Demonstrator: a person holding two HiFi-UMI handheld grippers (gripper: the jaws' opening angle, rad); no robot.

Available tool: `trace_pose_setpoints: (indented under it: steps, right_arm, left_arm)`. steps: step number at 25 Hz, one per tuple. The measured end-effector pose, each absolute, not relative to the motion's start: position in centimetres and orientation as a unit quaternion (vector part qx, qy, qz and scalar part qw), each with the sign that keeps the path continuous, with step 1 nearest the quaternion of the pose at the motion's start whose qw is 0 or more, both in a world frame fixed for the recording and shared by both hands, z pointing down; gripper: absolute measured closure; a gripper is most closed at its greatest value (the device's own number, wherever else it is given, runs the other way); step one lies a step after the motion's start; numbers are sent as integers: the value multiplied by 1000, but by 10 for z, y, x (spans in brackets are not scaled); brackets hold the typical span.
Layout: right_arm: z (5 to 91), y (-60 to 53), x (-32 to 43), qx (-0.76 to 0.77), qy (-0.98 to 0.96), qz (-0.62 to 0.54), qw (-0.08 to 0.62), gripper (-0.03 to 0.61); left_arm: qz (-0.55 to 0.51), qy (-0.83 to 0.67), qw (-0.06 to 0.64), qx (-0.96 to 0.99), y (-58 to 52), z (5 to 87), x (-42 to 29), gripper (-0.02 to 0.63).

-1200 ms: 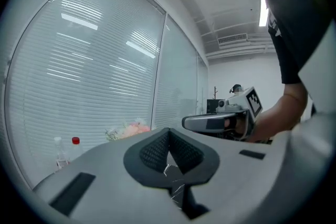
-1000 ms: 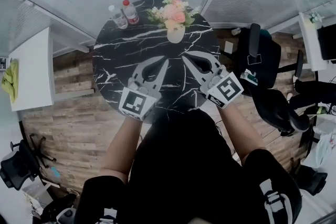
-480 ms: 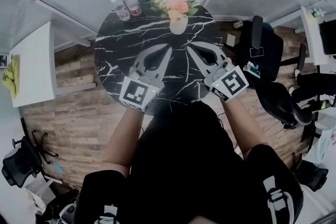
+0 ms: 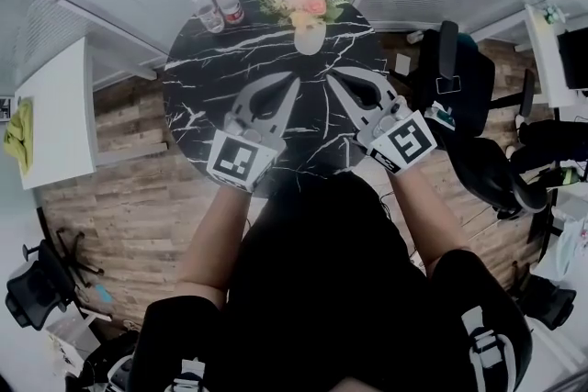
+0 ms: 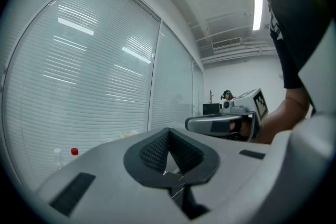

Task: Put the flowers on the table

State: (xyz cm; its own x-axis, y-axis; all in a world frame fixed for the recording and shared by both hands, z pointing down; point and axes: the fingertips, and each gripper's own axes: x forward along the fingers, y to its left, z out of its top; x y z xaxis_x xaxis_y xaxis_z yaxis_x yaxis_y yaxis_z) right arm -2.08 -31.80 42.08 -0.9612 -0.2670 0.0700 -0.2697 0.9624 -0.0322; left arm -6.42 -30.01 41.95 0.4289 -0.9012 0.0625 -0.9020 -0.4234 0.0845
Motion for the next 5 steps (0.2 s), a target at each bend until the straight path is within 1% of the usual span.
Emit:
trace_pose_setpoints:
  steps: [5]
  right_arm:
    - [418, -320, -23, 133, -990, 14, 32, 560]
  left_arm:
    - [6, -536, 52, 843, -300, 420, -64, 602]
